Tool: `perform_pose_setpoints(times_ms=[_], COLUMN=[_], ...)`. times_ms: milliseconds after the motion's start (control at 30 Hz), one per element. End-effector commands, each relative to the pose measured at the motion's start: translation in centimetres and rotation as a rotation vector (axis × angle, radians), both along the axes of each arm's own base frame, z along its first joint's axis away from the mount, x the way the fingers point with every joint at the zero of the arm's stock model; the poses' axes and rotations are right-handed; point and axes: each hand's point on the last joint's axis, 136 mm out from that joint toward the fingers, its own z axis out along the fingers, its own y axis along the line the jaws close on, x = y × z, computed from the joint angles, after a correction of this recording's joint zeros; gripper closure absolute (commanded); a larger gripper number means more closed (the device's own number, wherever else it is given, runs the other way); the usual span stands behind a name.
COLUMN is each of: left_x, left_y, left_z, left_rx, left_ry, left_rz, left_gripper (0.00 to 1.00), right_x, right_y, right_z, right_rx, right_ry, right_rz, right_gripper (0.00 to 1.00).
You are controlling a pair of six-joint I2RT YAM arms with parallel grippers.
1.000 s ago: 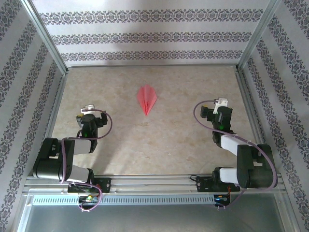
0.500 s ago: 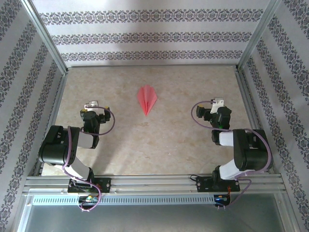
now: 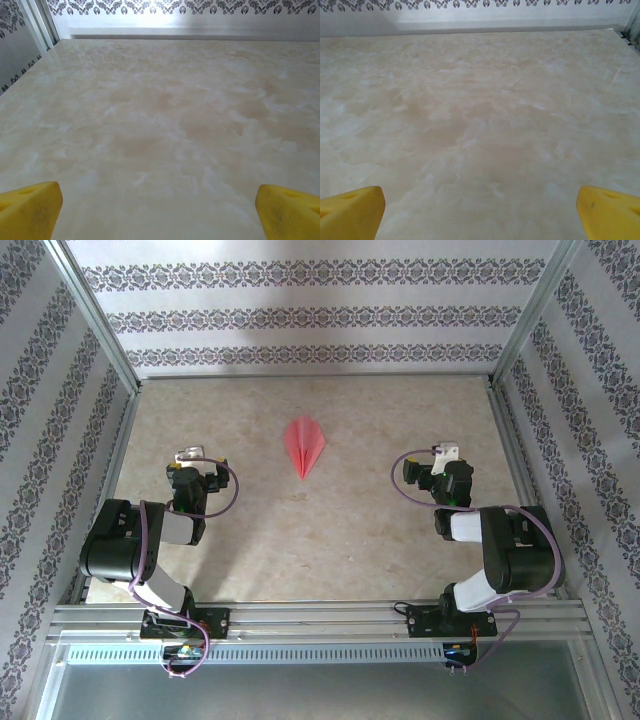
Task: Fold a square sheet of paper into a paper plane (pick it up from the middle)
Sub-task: Reset both arms
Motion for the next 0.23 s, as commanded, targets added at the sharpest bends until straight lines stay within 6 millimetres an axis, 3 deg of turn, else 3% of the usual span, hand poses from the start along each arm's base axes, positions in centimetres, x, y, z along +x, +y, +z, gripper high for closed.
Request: perform_pose_setpoints(times_ms=[0, 200], left_x=[0.28, 0.26], left_y=[0.13, 0.10], left_z=[0.04, 0.05], left_rx=[0.012, 0.010], left_ry=[0.011, 0.008], left_rz=[-0.004, -0.006], left_gripper=[0.01, 0.01], right_x=[0.72, 0.72], right_y=[-0.18, -0.21], right_z=[1.44, 1.44], right_rx=[-0.019, -0.020], right_ry=[-0.049, -0.049], right_rz=[-0.008, -0.008], right_gripper=[0.02, 0.02])
